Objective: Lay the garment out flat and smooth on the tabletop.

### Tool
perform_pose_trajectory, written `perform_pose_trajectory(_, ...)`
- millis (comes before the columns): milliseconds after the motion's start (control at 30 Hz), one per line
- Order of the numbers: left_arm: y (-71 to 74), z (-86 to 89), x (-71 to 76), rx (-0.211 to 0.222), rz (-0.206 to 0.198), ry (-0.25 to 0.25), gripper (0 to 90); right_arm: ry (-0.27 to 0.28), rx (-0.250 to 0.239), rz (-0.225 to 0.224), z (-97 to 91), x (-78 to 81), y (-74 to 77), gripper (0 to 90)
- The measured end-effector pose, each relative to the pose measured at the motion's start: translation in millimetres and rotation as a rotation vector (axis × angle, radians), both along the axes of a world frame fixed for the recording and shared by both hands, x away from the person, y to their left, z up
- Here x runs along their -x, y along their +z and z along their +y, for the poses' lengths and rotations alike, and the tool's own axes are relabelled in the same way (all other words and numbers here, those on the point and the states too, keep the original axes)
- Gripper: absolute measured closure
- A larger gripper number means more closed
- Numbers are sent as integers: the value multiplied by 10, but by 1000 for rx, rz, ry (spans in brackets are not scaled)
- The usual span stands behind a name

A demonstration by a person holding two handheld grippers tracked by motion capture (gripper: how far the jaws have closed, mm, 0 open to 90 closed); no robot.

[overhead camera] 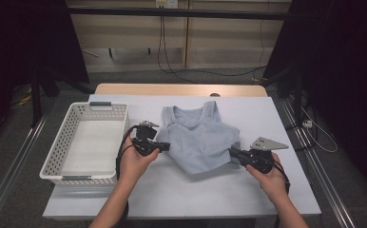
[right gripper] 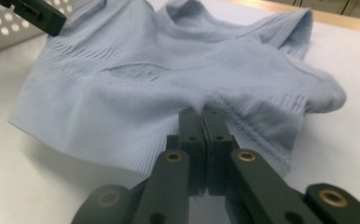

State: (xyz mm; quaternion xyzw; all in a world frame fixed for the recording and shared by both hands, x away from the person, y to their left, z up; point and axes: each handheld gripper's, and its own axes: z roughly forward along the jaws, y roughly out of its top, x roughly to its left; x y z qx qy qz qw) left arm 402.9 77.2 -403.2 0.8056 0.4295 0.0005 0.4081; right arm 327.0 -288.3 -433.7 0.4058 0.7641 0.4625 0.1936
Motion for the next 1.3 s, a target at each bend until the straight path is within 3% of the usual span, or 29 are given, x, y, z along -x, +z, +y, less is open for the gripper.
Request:
perform_pose_trajectory(133, 138, 20, -43, 19, -20, 8, 900, -5, -8, -26, -4, 1, 70, 892)
perform_pose_trajectory(400, 317, -22, -110, 5, -35, 3, 900, -30, -20, -38, -60, -44, 149, 892)
perform_pose_trajectory(500, 410, -58, -133, 4, -44, -4, 900, -46, -49, -65, -121, -27, 230, 900)
perform_pose_trajectory(600, 434, -86, -177, -2, -39, -5, 900, -59, -45, -75, -161, -7, 267, 900)
perform_pose_trajectory(800, 350, -143, -257, -9, -31, 11, 900, -38, -13, -4, -147, -27, 106, 898)
perform_pose_trajectory(1000, 393, -127, -324, -9, -44, 24, 900, -95, 53, 58, -213, -32, -36, 695)
perform_pose_trajectory(1300, 327, -149, -389, -20, -45, 35, 900, -103, 133, 128, -248, -79, -240, 662)
